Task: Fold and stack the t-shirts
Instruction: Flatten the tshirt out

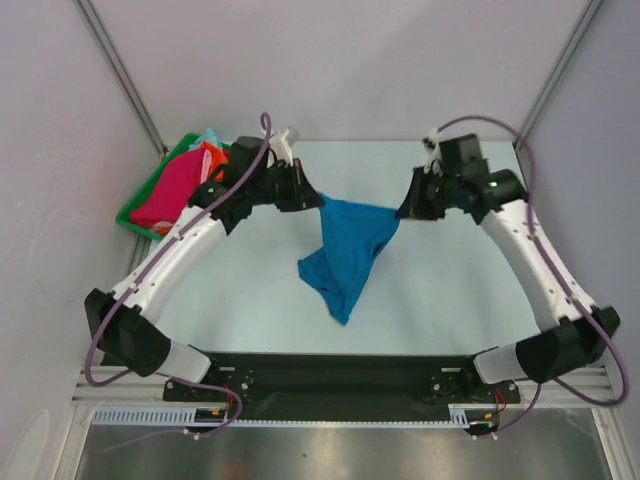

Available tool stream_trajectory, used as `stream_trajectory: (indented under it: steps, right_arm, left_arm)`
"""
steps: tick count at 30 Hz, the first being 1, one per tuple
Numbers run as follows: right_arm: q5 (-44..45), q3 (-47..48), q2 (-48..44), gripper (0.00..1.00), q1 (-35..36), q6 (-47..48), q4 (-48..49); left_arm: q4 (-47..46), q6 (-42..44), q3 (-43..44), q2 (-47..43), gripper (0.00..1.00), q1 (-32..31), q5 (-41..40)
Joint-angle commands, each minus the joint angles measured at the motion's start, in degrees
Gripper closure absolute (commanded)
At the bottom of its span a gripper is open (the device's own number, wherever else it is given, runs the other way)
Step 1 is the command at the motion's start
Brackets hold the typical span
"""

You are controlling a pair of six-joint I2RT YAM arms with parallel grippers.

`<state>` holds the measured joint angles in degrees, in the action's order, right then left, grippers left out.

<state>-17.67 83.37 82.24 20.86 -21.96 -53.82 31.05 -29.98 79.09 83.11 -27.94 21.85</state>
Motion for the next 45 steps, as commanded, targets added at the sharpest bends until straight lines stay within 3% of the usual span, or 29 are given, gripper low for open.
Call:
stream_trajectory:
  steps: [1,6,9,11,14,16,17,19,20,21,22,23,25,27,29,36,39,42,45]
  right_arm:
    - [5.5,13.4,-6.9,1.00,-0.2,3.2,-9.6]
    - [2.0,17.6,-10.8,1.00,2.6,1.4,-10.5]
    - [-0.9,10.3,-15.1,1.00,9.8,0.3,-7.5]
    - [-3.1,0.8,-17.4,1.00,16.4,-1.1,-2.4]
    - [-9.4,-9.2,-17.4,1.00,22.6,-3.0,2.3]
    - [-10.9,-12.1,-14.9,0.90,24.7,-3.2,5.0]
    - [-9.0,-12.6,-14.0,0.67,24.6,-3.7,5.1]
    - [-7.1,-12.0,-10.5,0.50,22.6,-3.7,3.6]
    - [-4.2,-11.2,-9.3,0.35,19.1,-3.9,2.2]
    - [-2.0,-10.5,-8.4,0.30,16.6,-4.2,-0.5]
    - [-0.6,-11.2,-7.4,0.27,14.1,-4.6,-1.2]
    - [-1.2,-12.2,-7.1,0.26,8.3,-4.7,-1.4]
    - [-2.2,-16.9,-7.2,0.26,3.6,-4.9,-1.0]
    - [-0.5,-20.8,-7.4,0.27,-1.3,-5.8,-0.2]
    - [4.6,-26.0,-6.8,0.33,-3.1,-7.2,-0.7]
    - [12.5,-38.2,-9.0,0.33,-9.4,-12.4,4.2]
    - [13.9,-39.2,-8.3,0.32,-10.2,-11.0,5.2]
    - [14.3,-39.1,-6.1,0.35,-10.5,-9.6,5.6]
    - [12.7,-39.7,-5.7,0.42,-12.3,-8.5,7.3]
  left_arm:
    - [0.2,-1.0,9.8,-2.2,1.00,-1.9,3.6]
    - [5.3,-0.6,18.9,-1.3,1.00,-3.4,4.4]
    - [13.8,3.2,20.8,-3.3,1.00,-3.3,-2.7]
    - [19.1,6.0,18.4,-6.5,1.00,-3.0,-9.8]
    - [23.6,6.9,10.7,-10.5,0.98,0.9,-13.2]
    - [26.3,7.0,4.6,-11.2,0.80,4.5,-15.0]
    - [26.8,7.6,2.9,-11.1,0.69,5.2,-17.5]
    - [27.0,8.4,0.7,-10.1,0.60,5.6,-20.9]
    - [27.2,8.4,0.8,-9.6,0.43,5.6,-24.2]
    - [27.4,8.4,1.2,-8.6,0.30,5.5,-25.2]
    - [27.5,8.4,1.6,-8.1,0.07,5.5,-25.6]
    - [27.5,8.4,1.6,-7.8,0.05,5.5,-25.8]
    - [26.0,8.3,-1.1,-7.1,0.06,5.5,-22.0]
    - [21.9,7.7,-8.0,-7.0,0.14,5.3,-12.5]
    - [19.1,6.9,-13.1,-6.8,0.22,3.7,-10.1]
    - [11.4,4.2,-25.5,-1.0,0.07,-7.4,-12.7]
    - [8.8,3.8,-26.5,1.3,0.08,-8.9,-10.6]
    - [9.4,5.3,-24.7,4.1,0.20,-9.7,-10.2]
    - [10.7,5.4,-23.4,1.6,0.16,-11.4,-12.9]
